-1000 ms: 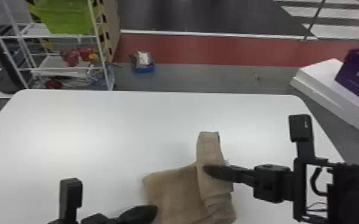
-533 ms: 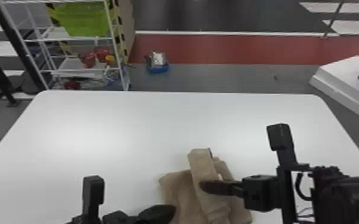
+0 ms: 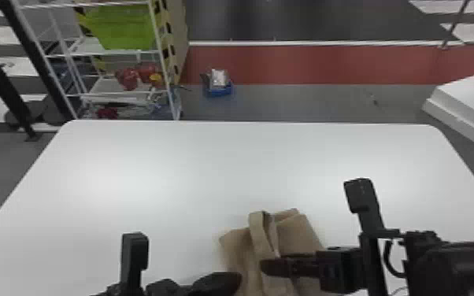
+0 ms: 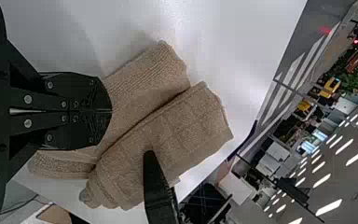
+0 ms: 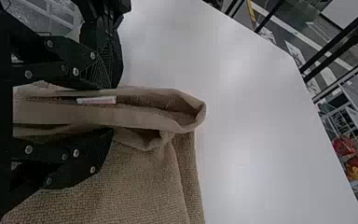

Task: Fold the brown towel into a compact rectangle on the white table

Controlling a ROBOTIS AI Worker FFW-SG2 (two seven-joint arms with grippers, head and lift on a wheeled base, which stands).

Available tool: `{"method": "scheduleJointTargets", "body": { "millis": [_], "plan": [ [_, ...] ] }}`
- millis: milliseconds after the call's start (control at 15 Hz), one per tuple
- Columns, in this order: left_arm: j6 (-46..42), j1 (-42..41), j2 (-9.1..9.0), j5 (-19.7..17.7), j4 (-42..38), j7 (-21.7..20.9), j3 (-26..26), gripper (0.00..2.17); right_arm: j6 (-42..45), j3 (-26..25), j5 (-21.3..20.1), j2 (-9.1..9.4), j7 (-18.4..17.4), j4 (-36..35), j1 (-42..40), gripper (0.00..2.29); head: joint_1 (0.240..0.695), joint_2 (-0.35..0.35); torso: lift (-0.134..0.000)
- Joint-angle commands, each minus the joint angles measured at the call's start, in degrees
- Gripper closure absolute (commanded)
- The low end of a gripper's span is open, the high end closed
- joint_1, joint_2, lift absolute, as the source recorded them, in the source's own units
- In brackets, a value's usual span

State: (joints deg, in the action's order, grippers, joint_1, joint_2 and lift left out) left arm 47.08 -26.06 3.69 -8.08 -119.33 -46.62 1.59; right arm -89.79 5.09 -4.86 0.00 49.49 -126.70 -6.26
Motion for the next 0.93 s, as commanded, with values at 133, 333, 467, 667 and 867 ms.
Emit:
{"method": "scheduleJointTargets", "body": {
  "millis": [133, 333, 467, 667, 867],
  "plan": [
    [0.0, -0.2, 0.00, 0.1, 0.3, 0.0, 0.0, 1.50, -0.3, -3.5, 8.5, 0.05, 0.5, -0.7, -3.1, 0.06, 0.695, 0.065, -0.123],
    [-0.4, -0.4, 0.09, 0.2, 0.3, 0.3, 0.1, 1.50, -0.3, -11.1, 16.3, 0.05, 2.5, -3.7, -5.6, 0.06, 0.695, 0.072, -0.123],
    [-0.7, -0.4, 0.09, 0.2, 0.2, 0.5, 0.1, 1.50, -0.3, -15.5, 17.9, 0.05, 4.8, -6.9, -7.5, 0.06, 0.695, 0.057, -0.123],
    [-0.5, -0.5, 0.09, 0.0, -1.3, 0.6, 1.0, 1.49, -0.3, -22.7, 19.9, 0.05, 9.4, -10.3, -11.8, 0.16, 0.695, 0.004, -0.123],
    [0.0, -1.2, 0.00, -2.4, -4.3, -0.3, 4.3, 1.48, -0.3, -30.4, 23.6, 0.05, 13.8, -10.5, -15.1, 0.59, 0.695, -0.044, -0.123]
  ]
}}
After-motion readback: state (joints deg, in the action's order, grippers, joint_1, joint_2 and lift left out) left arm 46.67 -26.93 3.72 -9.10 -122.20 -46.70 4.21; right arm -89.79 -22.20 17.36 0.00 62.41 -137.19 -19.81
